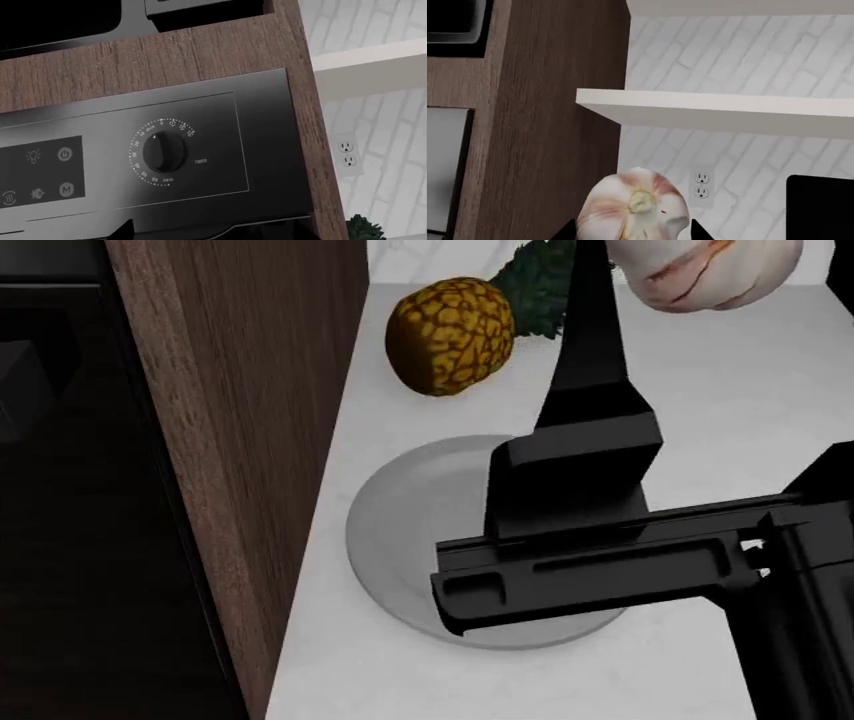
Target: Pick the garlic from the counter and place it in the microwave.
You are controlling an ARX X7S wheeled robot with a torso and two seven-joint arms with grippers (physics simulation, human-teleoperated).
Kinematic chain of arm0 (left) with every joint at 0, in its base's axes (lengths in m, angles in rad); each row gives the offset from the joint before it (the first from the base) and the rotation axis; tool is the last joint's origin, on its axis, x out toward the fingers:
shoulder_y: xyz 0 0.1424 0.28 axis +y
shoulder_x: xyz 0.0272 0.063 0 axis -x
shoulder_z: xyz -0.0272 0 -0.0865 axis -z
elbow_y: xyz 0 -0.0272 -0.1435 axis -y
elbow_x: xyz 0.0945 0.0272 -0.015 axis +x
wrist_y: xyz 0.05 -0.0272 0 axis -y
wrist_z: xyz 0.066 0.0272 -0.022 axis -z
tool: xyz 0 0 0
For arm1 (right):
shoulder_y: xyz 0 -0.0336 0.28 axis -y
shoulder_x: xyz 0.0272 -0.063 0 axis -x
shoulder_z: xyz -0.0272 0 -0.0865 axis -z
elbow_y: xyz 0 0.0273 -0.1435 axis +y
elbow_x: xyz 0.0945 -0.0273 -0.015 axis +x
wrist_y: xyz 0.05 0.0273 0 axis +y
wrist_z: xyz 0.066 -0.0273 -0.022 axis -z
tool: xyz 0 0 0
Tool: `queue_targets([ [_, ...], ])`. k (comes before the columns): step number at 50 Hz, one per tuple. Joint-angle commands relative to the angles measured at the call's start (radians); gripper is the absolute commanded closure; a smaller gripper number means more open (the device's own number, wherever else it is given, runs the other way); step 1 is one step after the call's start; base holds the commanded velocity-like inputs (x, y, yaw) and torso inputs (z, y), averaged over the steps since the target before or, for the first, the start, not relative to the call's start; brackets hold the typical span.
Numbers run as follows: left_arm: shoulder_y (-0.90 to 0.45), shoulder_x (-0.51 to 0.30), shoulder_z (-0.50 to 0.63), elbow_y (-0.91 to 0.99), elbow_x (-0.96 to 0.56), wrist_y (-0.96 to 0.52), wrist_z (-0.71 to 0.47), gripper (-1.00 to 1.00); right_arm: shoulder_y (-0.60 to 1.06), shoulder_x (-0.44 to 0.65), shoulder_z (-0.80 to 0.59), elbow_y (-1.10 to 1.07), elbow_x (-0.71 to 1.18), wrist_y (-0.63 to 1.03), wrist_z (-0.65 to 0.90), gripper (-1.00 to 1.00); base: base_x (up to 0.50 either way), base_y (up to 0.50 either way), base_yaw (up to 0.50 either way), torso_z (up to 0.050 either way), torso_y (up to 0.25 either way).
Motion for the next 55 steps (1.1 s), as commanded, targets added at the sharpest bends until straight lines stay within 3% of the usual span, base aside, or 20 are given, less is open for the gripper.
queue_targets([
  [1,0.0,0.0,0.004,0.0,0.004,0.005,0.0,-1.0,0.046,0.02,0.073,-0.033,0.034,0.045,0.029,1.0,0.0,0.0,0.0,0.0,0.0],
  [23,0.0,-0.001,0.008,0.0,0.011,0.006,0.0,-1.0,-0.29,0.007,0.542,-0.033,0.094,0.177,0.06,1.0,0.0,0.26,0.0,0.0,0.0],
  [41,0.0,0.006,-0.004,0.0,0.001,0.001,0.0,-1.0,-0.709,-0.149,1.197,-0.033,0.235,0.479,0.137,1.0,0.0,0.35,0.0,0.0,0.0],
  [55,0.0,-0.001,0.016,0.0,0.018,0.007,0.0,-1.0,-0.803,-0.217,1.376,-0.031,0.29,0.595,0.169,1.0,0.0,0.35,0.0,0.0,0.0],
])
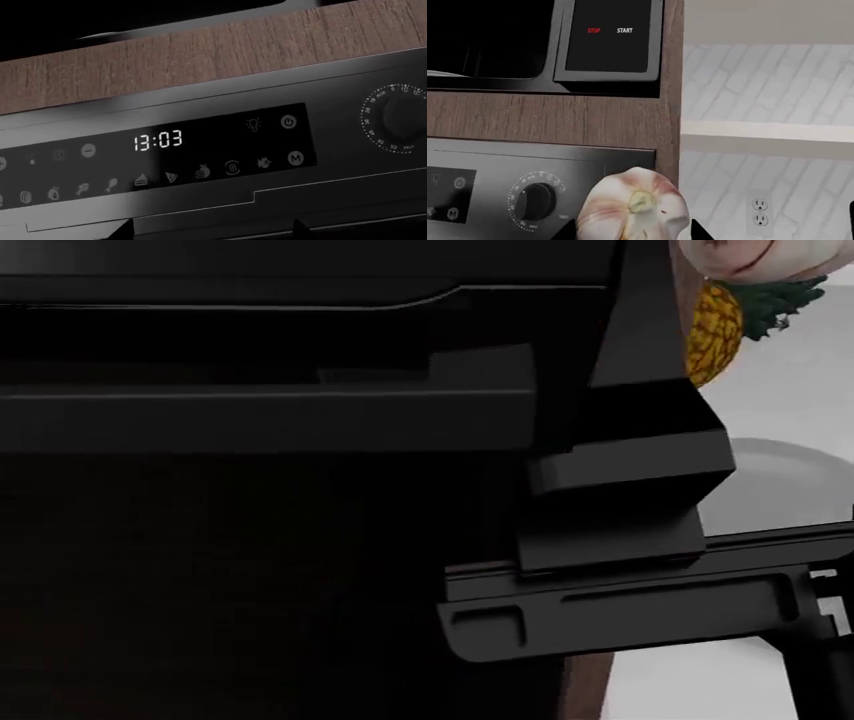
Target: Pick the garlic from the counter and place it in the microwave.
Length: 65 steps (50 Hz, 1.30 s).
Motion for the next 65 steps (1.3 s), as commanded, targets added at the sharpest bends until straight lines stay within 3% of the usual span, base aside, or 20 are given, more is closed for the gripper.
queue_targets([
  [1,0.0,-0.004,0.017,0.0,0.014,0.006,0.0,-1.0,-0.1,-0.065,0.2,0.0,0.048,0.131,0.027,1.0,0.0,0.36,0.0,0.0,0.0],
  [65,0.0,-0.011,0.016,0.0,0.013,0.003,0.0,-1.0,-0.091,-0.162,0.336,0.017,0.154,0.275,0.099,1.0,0.0,0.35,0.0,0.0,0.0],
])
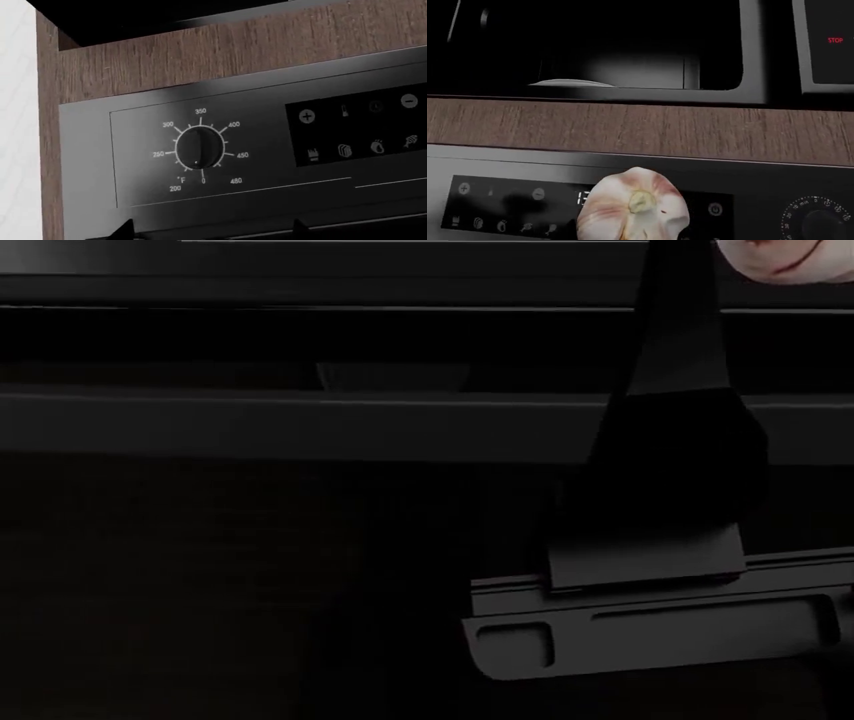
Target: Pick the garlic from the counter and place it in the microwave.
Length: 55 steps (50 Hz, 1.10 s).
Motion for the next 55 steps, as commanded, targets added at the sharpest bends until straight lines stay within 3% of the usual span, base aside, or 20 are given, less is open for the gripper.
queue_targets([
  [1,0.0,-0.002,0.006,0.0,0.005,0.002,0.0,-1.0,0.008,-0.017,0.016,0.005,0.004,0.035,-0.001,1.0,0.0,0.38,0.0,0.0,0.0],
  [25,0.0,-0.028,0.04,0.0,0.029,0.008,0.0,-1.0,0.008,-0.032,0.051,-0.001,0.03,0.075,0.024,1.0,0.0,0.33,0.0,0.0,0.0],
  [41,0.0,-0.105,0.1,0.0,0.072,-0.001,0.0,-1.0,0.003,-0.041,0.077,0.0,0.046,0.094,0.035,1.0,0.0,0.26,0.0,0.0,0.0],
  [55,0.001,-0.323,0.145,0.0,0.072,-0.096,0.001,-1.0,0.046,-0.057,0.078,0.001,0.077,0.117,0.06,1.0,0.0,0.06,0.0,0.0,0.0],
])
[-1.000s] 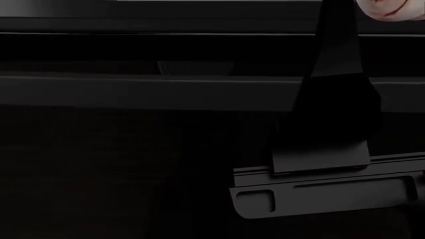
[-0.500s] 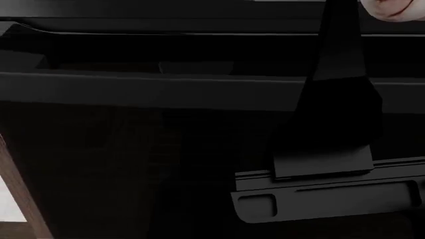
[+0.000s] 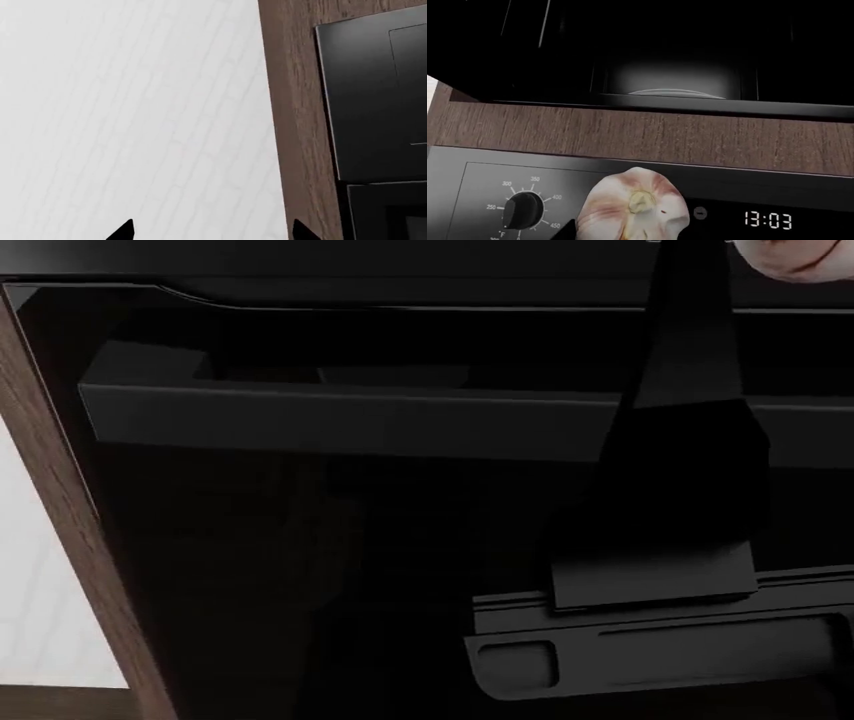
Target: Pick the garlic from the counter and place it in the microwave.
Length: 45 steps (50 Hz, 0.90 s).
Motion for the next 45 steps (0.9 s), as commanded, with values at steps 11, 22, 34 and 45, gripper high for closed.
queue_targets([
  [11,0.115,-0.321,0.048,-0.088,0.069,-0.031,0.05,-1.0,0.206,-0.013,-0.068,0.015,0.102,0.012,0.087,1.0,0.0,0.0,0.0,0.0,0.001],
  [22,0.187,-0.321,0.09,-0.132,0.128,0.042,0.002,-1.0,0.356,-0.002,-0.145,0.02,0.145,-0.002,0.122,1.0,0.0,0.0,0.0,0.0,0.0],
  [34,0.207,-0.321,0.083,-0.141,0.133,0.057,0.0,-1.0,0.434,0.035,-0.174,0.021,0.166,-0.044,0.131,1.0,0.0,0.0,0.0,0.0,0.0],
  [45,0.219,-0.321,0.072,-0.143,0.134,0.061,0.0,-1.0,0.465,0.048,-0.206,0.024,0.153,-0.057,0.117,1.0,0.25,-0.04,0.0,0.0,0.0],
])
